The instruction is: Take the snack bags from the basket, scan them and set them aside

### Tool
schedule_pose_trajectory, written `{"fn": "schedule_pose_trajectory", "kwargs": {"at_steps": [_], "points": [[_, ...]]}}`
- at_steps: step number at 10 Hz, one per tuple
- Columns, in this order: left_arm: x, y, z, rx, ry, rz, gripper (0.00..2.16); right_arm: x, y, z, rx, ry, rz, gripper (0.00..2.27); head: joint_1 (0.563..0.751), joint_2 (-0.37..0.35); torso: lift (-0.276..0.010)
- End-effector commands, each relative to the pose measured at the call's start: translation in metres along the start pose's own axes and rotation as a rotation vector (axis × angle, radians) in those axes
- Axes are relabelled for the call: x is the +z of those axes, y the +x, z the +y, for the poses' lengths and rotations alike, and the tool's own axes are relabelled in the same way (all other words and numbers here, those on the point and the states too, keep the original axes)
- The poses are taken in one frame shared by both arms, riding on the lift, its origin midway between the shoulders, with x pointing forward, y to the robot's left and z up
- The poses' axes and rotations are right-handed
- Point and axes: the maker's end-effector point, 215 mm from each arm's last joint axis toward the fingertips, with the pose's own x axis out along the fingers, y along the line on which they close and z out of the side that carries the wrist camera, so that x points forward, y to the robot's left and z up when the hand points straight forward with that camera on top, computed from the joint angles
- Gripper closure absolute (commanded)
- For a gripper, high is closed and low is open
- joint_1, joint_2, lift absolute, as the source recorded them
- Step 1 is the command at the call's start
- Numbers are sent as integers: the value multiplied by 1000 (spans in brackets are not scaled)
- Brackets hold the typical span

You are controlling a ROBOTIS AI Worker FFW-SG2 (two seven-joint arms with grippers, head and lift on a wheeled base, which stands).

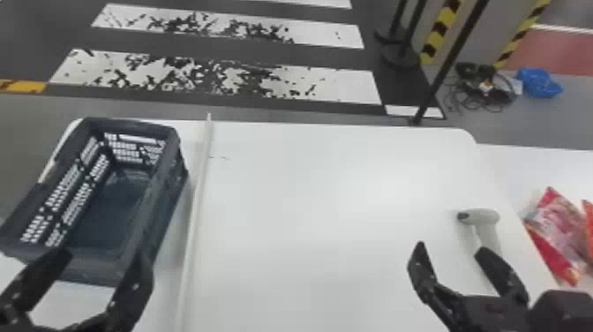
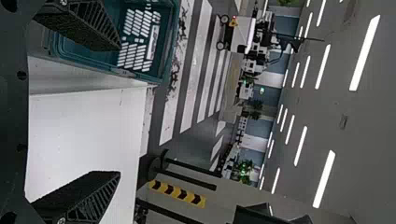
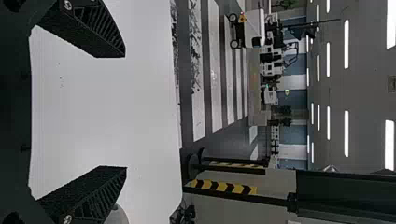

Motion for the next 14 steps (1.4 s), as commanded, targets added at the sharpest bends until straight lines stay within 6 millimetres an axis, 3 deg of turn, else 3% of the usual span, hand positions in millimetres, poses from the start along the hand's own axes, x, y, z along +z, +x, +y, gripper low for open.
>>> {"fn": "schedule_pose_trajectory", "kwargs": {"at_steps": [1,4,6,8,14], "points": [[-1,-3,-5,-5,-10,5,39,8,-19,0,6,-10,4,70,695,-137,-75],[7,-21,-5,3,-33,-28,39,38,-42,-8,-5,6,-82,70,695,-160,-75],[23,-28,-4,1,-35,-73,39,54,-46,-10,-8,30,-141,70,695,-170,-75],[26,-27,-4,1,-32,-86,39,66,-49,-9,-5,52,-189,70,695,-161,-75],[20,-25,-7,0,0,-72,39,61,-53,-16,-20,63,-194,66,695,-177,-75]]}}
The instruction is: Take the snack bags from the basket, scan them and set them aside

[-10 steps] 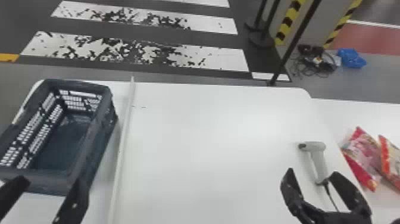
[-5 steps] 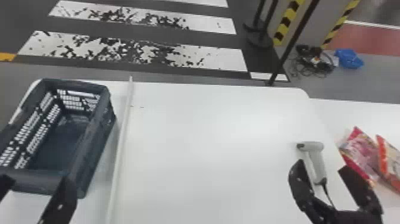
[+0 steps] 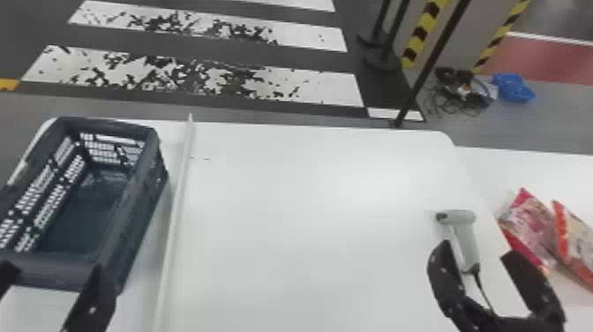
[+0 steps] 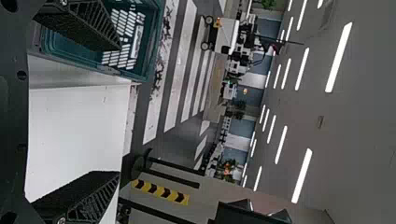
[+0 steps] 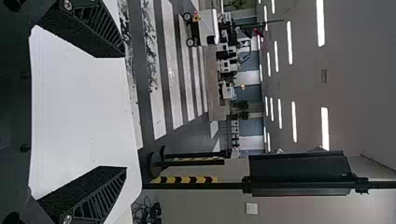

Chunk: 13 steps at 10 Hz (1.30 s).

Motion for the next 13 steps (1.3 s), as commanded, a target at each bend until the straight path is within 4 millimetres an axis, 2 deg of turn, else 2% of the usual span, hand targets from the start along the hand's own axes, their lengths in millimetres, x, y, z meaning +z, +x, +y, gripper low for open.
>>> {"fn": "schedule_pose_trajectory", "kwargs": {"at_steps": [1,4,8,13], "points": [[-2,0,1,4,13,7,39,-2,-1,-1,-1,-2,5,63,695,-179,-75],[-8,0,6,30,36,29,39,-2,-1,-3,-5,-6,8,60,695,-172,-75],[-20,0,5,26,30,72,39,-16,-3,-6,-12,-5,48,56,695,-183,-75],[-26,0,3,23,23,88,39,-14,-3,-6,-12,-3,44,56,695,-195,-75]]}}
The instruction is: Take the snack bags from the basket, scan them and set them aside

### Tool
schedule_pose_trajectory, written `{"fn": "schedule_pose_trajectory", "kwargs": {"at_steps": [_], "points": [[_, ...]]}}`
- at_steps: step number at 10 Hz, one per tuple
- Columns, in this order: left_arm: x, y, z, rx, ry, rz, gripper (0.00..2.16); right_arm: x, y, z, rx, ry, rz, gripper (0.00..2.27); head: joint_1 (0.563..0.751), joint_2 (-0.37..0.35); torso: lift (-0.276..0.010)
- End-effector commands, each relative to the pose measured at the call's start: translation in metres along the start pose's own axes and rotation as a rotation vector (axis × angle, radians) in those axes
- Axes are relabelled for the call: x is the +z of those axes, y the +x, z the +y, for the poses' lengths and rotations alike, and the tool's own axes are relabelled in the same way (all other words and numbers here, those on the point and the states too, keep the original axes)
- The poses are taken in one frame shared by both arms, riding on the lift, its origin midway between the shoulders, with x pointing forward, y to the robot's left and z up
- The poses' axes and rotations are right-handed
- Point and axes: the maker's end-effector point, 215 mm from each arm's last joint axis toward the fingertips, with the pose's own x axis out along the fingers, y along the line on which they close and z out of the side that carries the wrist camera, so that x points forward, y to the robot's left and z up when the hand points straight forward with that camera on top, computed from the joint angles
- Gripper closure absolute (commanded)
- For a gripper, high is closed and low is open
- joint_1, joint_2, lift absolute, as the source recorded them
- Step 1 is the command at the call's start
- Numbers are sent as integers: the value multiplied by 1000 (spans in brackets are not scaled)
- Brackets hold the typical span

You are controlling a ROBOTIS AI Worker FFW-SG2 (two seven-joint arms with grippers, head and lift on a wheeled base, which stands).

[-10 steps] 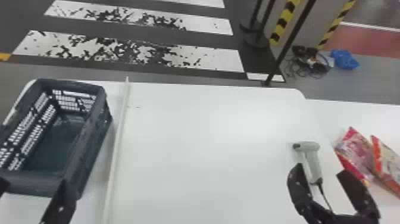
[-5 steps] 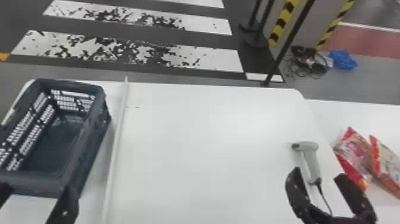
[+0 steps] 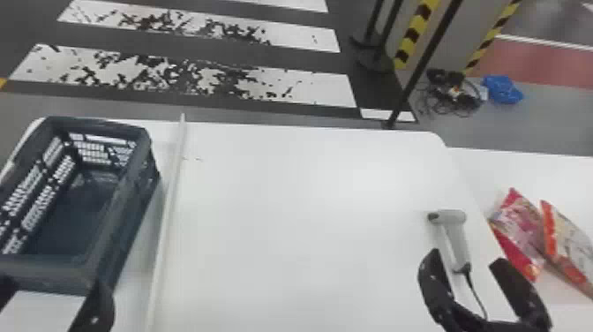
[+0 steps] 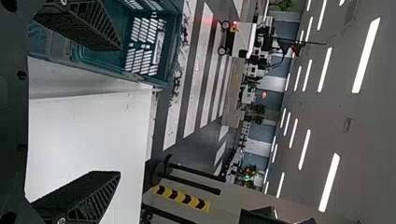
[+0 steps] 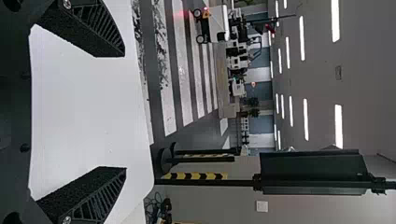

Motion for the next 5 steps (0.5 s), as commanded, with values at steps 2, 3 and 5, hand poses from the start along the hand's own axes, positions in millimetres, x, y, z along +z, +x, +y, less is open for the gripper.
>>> {"fn": "schedule_pose_trajectory", "kwargs": {"at_steps": [2,3,5], "points": [[0,1,-2,-4,-5,-1,39,-1,0,0,1,-3,1,56,695,-198,-75],[-2,2,-2,-3,-5,2,39,-1,0,0,3,-4,1,56,695,-200,-75],[-6,4,-4,-7,-10,16,39,0,0,-1,4,-7,0,56,695,-202,-75]]}}
